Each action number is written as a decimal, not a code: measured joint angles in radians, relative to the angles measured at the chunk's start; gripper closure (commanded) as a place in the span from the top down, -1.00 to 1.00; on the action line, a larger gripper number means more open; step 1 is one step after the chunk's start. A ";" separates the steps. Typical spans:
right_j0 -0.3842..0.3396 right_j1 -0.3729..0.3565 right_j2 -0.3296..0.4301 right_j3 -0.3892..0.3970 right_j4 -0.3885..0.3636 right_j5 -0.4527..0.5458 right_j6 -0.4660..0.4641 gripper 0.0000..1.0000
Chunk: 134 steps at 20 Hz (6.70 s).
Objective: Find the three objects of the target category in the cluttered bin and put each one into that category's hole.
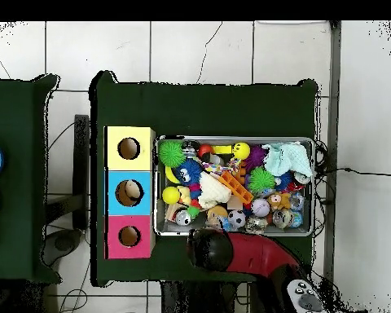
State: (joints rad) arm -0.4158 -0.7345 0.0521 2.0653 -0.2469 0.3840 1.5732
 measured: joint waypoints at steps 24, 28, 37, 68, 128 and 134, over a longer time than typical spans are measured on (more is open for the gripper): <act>-0.031 -0.018 0.068 -0.075 -0.001 0.011 0.000 1.00; -0.059 -0.001 0.087 -0.114 -0.001 0.019 0.000 1.00; -0.093 0.058 0.114 -0.198 -0.011 0.032 0.000 1.00; -0.145 0.296 0.124 -0.346 -0.175 -0.058 0.000 1.00; -0.218 0.072 0.456 -0.429 -0.181 0.364 -0.011 1.00; -0.269 0.076 0.491 -0.452 -0.240 0.364 -0.025 1.00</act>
State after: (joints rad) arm -0.6848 -0.6582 0.5436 1.6138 -0.4869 0.7479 1.5485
